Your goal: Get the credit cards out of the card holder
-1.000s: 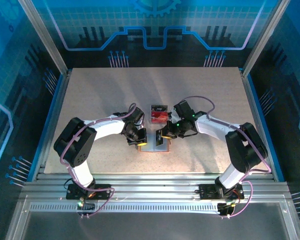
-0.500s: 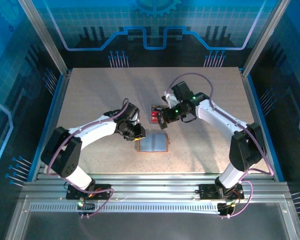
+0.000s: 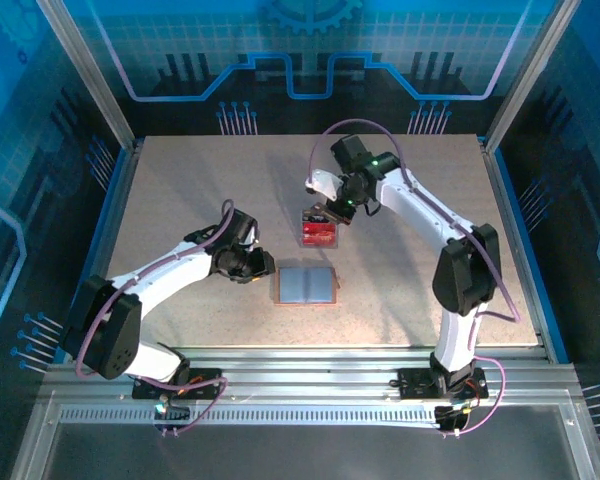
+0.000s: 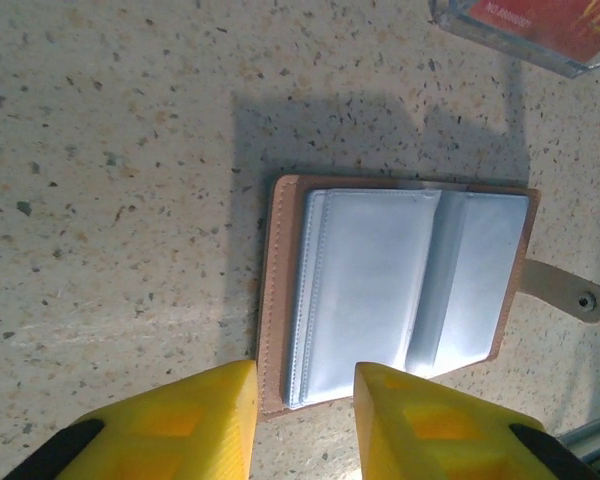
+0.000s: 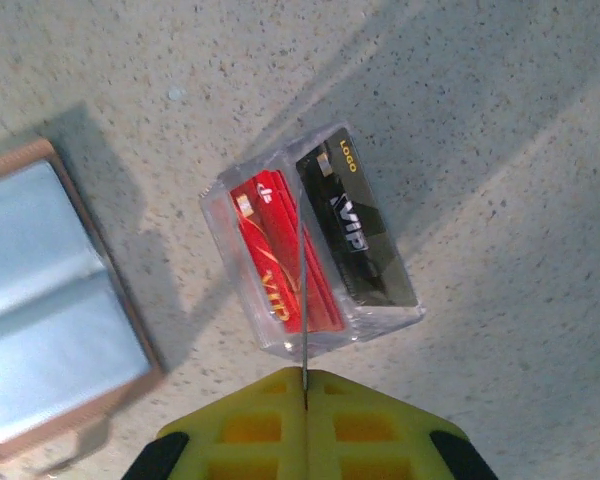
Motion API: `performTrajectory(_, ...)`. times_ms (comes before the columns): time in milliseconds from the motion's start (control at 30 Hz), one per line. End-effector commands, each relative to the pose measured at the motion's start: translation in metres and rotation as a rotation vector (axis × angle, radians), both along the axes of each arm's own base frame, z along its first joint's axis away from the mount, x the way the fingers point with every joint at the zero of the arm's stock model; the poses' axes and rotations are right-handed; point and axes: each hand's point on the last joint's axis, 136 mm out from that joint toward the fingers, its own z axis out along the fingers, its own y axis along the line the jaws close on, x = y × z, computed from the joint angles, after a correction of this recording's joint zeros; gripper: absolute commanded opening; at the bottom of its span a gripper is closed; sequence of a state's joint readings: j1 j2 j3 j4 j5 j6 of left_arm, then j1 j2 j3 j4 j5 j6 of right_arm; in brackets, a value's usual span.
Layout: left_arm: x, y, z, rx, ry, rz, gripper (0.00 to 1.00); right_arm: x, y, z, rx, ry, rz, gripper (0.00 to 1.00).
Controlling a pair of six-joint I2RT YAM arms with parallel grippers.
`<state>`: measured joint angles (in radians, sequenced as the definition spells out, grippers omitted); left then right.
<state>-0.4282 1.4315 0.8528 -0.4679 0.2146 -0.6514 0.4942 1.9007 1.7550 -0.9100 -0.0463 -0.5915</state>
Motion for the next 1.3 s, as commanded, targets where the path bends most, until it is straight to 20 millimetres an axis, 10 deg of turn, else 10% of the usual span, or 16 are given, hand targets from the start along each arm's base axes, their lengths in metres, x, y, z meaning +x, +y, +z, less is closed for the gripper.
performTrajectory(0,-0.005,0.011,-0.002,0.010,0.009,0.013,0.32,0.003,-0.013,-0.009,-0.138,0.001,0.155,0.00)
performTrajectory(533,-0.008,0.017,-0.008,0.002,0.033,0.040,0.36,0.038,0.015,-0.031,-0.198,0.034,0.307,0.00)
performTrajectory(1267,-0.007,0.022,-0.012,0.007,0.051,0.047,0.38,0.024,0.025,-0.069,-0.220,0.193,0.329,0.03)
